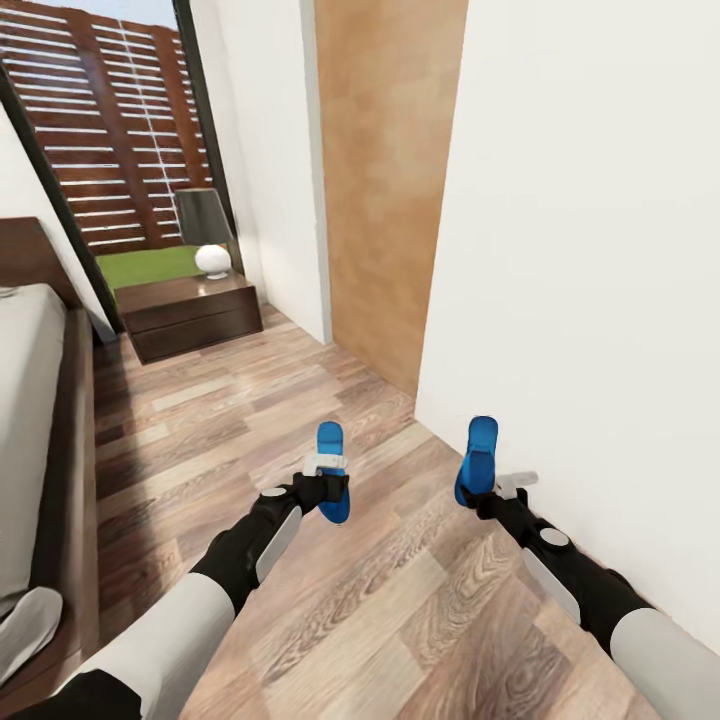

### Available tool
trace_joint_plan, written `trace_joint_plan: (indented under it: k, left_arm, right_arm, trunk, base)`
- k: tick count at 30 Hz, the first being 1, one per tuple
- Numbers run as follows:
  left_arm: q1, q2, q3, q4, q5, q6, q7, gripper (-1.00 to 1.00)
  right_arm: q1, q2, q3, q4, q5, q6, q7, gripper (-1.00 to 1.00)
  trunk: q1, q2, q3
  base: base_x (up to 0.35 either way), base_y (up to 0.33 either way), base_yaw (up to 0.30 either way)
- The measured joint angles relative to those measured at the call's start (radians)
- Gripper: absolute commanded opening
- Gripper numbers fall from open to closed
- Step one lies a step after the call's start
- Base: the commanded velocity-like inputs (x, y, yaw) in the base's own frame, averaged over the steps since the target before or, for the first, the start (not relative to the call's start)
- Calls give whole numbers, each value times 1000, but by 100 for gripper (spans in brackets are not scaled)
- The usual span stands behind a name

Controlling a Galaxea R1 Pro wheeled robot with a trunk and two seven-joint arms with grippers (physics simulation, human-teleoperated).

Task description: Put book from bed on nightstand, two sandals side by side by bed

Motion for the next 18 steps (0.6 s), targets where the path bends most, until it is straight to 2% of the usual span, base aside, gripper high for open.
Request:
trace_joint_plan:
  k: [11,14,18]
  left_arm:
    - [0,0,0,0,0,0,0,-100]
    - [0,1,0,0,0,0,0,-100]
    - [0,1,0,0,0,0,-2,-100]
  right_arm:
    - [0,0,0,0,0,0,0,-100]
    - [0,0,0,0,-1,0,0,-100]
    - [0,0,0,0,-1,0,0,-100]
  trunk:
    - [0,0,0]
    - [0,0,0]
    - [0,0,0]
  base:
    - [276,-205,273]
    - [235,-85,273]
    - [62,-11,273]
